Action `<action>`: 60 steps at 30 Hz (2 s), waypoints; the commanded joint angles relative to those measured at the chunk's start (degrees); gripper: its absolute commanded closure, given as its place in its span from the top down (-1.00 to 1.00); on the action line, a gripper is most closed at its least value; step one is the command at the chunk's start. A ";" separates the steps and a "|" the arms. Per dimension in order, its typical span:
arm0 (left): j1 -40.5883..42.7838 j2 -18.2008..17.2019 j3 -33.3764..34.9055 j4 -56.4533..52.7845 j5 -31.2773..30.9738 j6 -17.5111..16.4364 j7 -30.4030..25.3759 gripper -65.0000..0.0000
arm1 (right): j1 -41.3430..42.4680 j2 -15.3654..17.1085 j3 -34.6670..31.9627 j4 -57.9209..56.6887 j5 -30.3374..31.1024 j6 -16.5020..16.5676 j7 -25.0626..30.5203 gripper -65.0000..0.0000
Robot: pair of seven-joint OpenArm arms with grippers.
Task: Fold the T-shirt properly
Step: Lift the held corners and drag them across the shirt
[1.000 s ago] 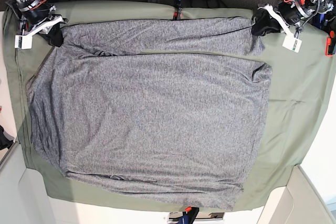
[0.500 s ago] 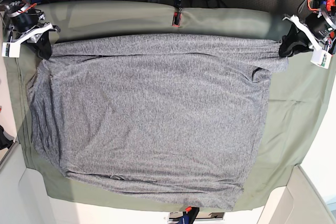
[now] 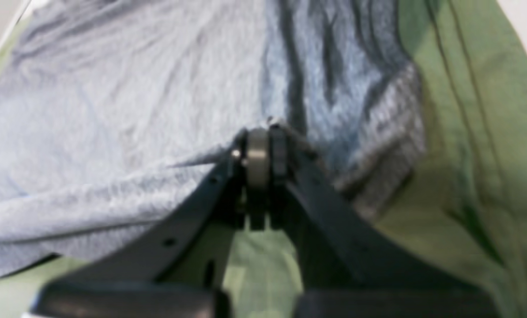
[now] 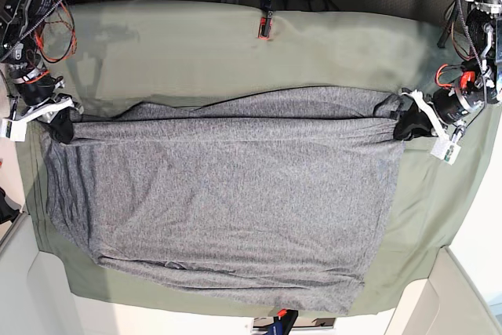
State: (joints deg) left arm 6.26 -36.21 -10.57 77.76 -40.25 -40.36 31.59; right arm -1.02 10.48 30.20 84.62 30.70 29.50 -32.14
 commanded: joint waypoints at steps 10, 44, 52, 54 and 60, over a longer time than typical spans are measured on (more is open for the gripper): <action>-4.46 -1.11 0.37 -7.13 -4.72 0.36 4.00 -0.07 | 3.23 -0.17 0.44 -4.81 0.59 0.72 1.46 -1.00; 8.96 7.96 -10.40 5.75 -8.57 0.36 9.94 -0.06 | -1.20 -0.20 7.65 -1.99 2.49 -0.15 -0.83 -0.01; 7.21 8.28 -10.38 5.40 -7.15 0.36 9.16 0.16 | 2.75 -0.20 3.76 -5.01 -2.71 -2.58 -0.66 -0.01; 6.71 8.72 -10.25 4.72 -6.82 0.36 9.11 0.16 | 3.28 -0.20 3.08 -5.35 -3.34 -2.71 -0.68 -0.01; 5.81 8.90 -8.85 3.65 -6.58 0.36 9.09 0.16 | 3.32 -0.22 1.07 -5.35 -4.42 -2.71 -1.09 -0.02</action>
State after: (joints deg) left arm 12.40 -26.50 -19.22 80.97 -46.54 -39.55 41.04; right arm 1.58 9.52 31.16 78.46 25.82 26.55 -34.06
